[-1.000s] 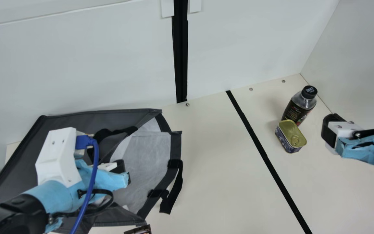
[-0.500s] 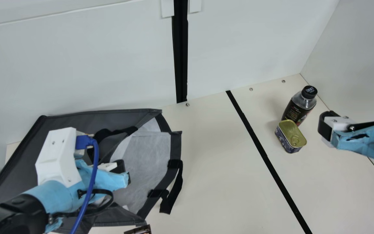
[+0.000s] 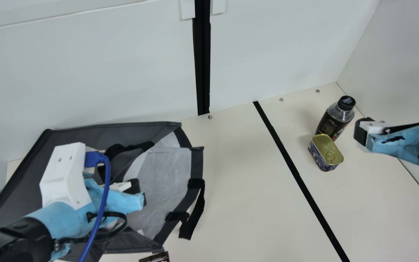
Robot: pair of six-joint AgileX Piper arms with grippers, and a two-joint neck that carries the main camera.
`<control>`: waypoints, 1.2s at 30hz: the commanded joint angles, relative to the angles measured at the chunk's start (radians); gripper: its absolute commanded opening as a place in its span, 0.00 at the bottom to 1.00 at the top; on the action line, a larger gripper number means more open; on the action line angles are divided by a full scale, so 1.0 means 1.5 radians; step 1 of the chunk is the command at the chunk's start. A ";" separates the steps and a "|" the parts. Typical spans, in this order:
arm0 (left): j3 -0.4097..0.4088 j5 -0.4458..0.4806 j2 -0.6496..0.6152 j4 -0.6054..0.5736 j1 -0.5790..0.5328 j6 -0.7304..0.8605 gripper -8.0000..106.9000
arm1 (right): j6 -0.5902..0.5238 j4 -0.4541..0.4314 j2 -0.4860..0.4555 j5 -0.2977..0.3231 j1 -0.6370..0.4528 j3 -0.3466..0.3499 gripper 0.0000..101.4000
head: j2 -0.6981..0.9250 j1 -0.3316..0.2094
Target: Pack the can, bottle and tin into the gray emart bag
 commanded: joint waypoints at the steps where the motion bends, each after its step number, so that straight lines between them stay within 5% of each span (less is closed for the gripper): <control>1: 0.000 0.000 0.000 0.000 0.000 0.000 0.16 | -0.001 -0.001 0.008 -0.005 -0.002 0.000 0.90 | -0.001 -0.015; 21: 0.000 0.000 0.000 0.000 0.000 0.000 0.16 | 0.013 -0.029 0.124 -0.053 0.008 -0.037 0.90 | -0.001 -0.015; 36: 0.000 0.000 0.000 0.000 0.000 0.000 0.16 | 0.004 0.006 0.233 -0.045 -0.014 -0.101 0.90 | -0.001 -0.015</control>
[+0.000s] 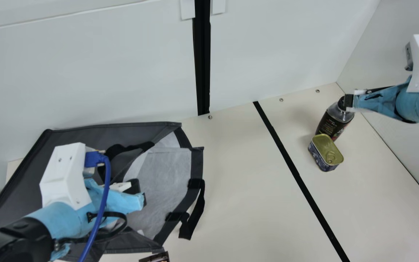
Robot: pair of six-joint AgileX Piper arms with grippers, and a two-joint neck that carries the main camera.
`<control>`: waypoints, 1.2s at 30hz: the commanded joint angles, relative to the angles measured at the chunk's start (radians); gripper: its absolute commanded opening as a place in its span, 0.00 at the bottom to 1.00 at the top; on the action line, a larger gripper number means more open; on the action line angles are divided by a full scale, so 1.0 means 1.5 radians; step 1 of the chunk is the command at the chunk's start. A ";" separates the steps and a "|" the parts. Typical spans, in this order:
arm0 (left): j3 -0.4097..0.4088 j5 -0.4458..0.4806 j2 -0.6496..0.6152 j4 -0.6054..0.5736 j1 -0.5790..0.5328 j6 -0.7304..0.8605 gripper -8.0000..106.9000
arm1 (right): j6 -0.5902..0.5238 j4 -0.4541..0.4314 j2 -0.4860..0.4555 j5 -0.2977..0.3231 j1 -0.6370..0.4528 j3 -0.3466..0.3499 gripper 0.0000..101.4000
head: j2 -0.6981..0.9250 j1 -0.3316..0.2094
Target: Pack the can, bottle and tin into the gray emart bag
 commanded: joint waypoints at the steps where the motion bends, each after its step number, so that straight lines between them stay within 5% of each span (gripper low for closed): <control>1: 0.000 0.000 0.000 0.000 0.000 0.000 0.16 | -0.002 0.007 0.014 0.005 -0.003 -0.008 0.90 | -0.001 -0.015; 36: 0.000 0.000 0.000 0.000 0.000 0.000 0.16 | 0.017 -0.016 0.232 0.032 0.012 -0.151 0.90 | -0.001 -0.015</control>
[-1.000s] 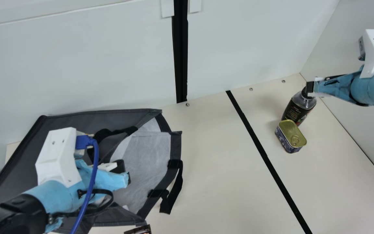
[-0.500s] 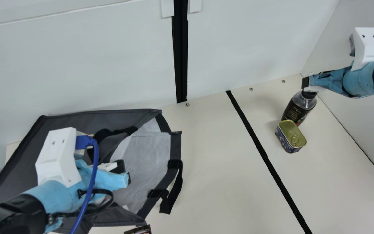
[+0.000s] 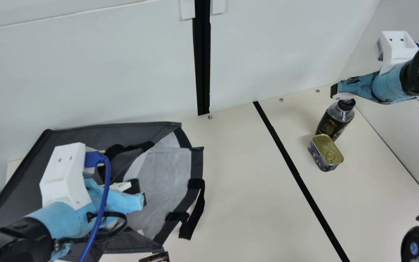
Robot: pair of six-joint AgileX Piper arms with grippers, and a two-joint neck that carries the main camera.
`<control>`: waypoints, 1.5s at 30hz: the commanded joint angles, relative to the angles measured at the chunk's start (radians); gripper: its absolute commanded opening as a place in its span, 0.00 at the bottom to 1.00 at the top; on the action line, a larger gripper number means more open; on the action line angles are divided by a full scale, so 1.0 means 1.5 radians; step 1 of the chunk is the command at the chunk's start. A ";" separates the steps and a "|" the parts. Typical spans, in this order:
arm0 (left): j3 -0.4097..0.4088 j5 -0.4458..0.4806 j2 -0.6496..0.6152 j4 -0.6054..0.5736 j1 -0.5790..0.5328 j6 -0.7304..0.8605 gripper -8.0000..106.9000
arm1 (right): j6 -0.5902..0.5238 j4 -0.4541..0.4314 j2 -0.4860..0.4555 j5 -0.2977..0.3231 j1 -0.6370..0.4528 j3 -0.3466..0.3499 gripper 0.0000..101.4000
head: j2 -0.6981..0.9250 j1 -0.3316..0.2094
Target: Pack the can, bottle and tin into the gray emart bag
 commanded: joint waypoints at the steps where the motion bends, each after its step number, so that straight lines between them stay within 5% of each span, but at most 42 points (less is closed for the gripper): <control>1: 0.000 0.000 0.000 0.000 0.000 0.000 0.16 | 0.001 -0.002 0.012 0.001 0.000 -0.005 0.90 | -0.001 -0.015; 45: 0.000 0.000 0.000 0.000 0.000 0.000 0.16 | 0.017 0.019 0.235 0.057 -0.003 -0.181 0.90 | -0.001 -0.015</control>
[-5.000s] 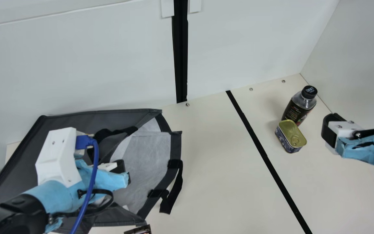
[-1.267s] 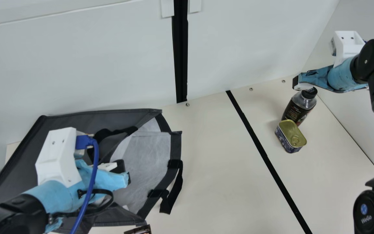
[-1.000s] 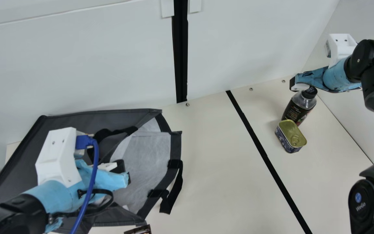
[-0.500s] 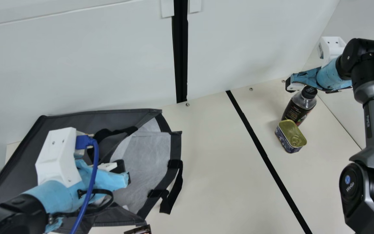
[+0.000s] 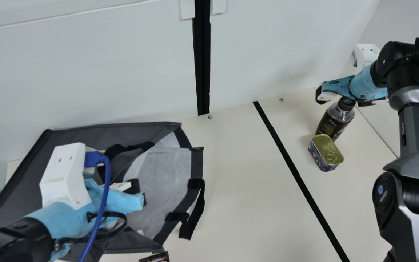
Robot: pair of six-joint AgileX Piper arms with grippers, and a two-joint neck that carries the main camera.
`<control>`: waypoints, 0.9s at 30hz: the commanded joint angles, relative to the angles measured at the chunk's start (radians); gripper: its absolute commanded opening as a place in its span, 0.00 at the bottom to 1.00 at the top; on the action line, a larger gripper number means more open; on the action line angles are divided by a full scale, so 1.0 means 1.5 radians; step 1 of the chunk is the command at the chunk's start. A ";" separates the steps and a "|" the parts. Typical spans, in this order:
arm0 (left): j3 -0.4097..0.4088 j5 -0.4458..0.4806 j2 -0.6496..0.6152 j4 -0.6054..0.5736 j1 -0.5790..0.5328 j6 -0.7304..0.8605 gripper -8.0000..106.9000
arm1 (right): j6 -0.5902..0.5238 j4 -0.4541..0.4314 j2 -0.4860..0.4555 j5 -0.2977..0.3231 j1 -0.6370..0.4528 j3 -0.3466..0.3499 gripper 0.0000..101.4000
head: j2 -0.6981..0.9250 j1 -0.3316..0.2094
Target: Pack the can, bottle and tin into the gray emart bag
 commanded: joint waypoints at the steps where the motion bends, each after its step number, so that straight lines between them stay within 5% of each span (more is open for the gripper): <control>1: 0.000 0.000 0.000 0.000 0.000 0.000 0.16 | 0.002 0.000 0.002 0.003 -0.001 -0.001 0.90 | -0.001 -0.015; 16: 0.000 0.000 0.000 0.000 0.000 0.000 0.16 | 0.015 -0.003 0.022 0.013 0.003 -0.016 0.90 | -0.001 -0.015; 27: 0.000 0.000 0.000 0.000 0.000 0.000 0.16 | 0.024 -0.007 0.018 0.011 0.003 -0.009 0.17 | -0.001 -0.015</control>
